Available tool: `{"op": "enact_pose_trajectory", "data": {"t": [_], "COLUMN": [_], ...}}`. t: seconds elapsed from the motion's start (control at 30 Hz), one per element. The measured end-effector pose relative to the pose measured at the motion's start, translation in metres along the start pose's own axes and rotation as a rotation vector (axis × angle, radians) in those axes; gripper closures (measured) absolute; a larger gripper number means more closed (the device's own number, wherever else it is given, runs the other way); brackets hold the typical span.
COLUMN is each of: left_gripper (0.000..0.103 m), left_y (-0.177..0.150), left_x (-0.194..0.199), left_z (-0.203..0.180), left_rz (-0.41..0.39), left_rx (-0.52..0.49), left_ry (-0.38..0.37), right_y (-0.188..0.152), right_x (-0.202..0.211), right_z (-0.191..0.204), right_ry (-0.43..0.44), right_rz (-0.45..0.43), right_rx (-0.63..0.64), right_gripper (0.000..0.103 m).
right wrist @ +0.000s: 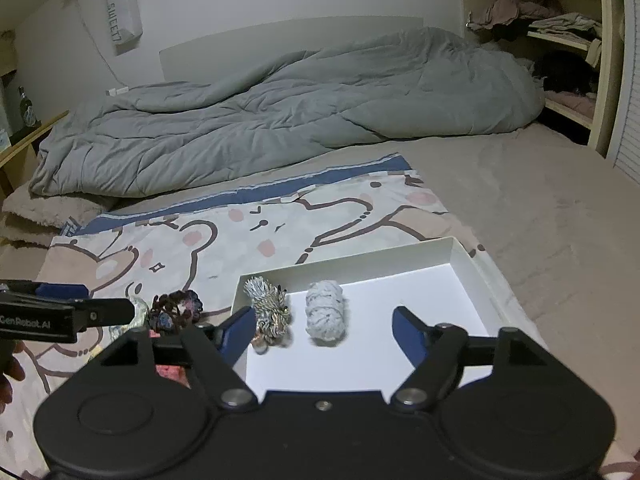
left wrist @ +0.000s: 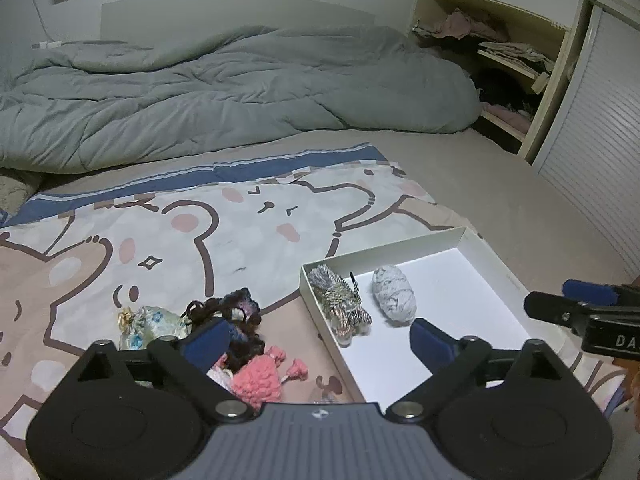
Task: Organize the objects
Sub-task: 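Lower both items into the box and open both tools, then withdraw both tools from the box back over the remaining items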
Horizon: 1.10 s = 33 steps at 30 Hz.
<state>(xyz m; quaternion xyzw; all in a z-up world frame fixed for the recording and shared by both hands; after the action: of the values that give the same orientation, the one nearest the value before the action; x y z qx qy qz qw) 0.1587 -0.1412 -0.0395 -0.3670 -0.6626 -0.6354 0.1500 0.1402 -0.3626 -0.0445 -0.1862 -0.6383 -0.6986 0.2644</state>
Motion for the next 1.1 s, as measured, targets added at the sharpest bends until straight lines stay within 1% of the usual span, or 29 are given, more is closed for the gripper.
{"op": "enact_pose_trajectory", "data": {"t": [0.13, 0.3, 0.4, 0.43, 0.63, 0.83, 1.1], "left_gripper": [0.000, 0.000, 0.000, 0.000, 0.000, 0.000, 0.000], "left_y": [-0.009, -0.016, -0.019, -0.020, -0.021, -0.021, -0.021], "left_x": [0.002, 0.001, 0.002, 0.003, 0.005, 0.003, 0.002], "left_z": [0.004, 0.005, 0.005, 0.004, -0.003, -0.004, 0.006], "left_rz": [-0.003, -0.008, -0.026, -0.032, -0.049, -0.049, -0.059], "left_rx": [0.005, -0.013, -0.028, -0.038, -0.079, -0.075, -0.069], "left_ry": [0.011, 0.014, 0.012, 0.011, 0.002, -0.014, 0.008], "right_y": [-0.007, -0.017, -0.022, -0.023, -0.027, -0.028, -0.031], "right_x": [0.007, 0.010, 0.009, 0.009, 0.007, 0.006, 0.001], "right_z": [0.000, -0.002, -0.003, -0.004, -0.006, -0.007, -0.005], "right_ry": [-0.013, -0.036, -0.045, -0.050, -0.076, -0.073, -0.073], "right_rz": [-0.013, -0.021, -0.021, -0.024, -0.025, -0.024, -0.011], "right_rx": [0.009, 0.030, 0.034, 0.035, 0.039, 0.041, 0.042], "right_gripper": [0.018, 0.008, 0.003, 0.000, 0.000, 0.000, 0.000]}}
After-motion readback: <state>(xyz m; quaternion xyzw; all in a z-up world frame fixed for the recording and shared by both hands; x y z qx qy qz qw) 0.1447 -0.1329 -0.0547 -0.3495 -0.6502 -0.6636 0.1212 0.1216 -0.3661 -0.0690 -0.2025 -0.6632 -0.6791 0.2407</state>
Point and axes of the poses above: each gripper's, at about its wrist camera, not at the fingertips, and x roughly against the way its jaws point, z to its left, y to its top, the point moved 6 cm from there along -x, roughly the way its jaws point, and after that the axes turned 3 degrees about -z, right-handed, at the moved point
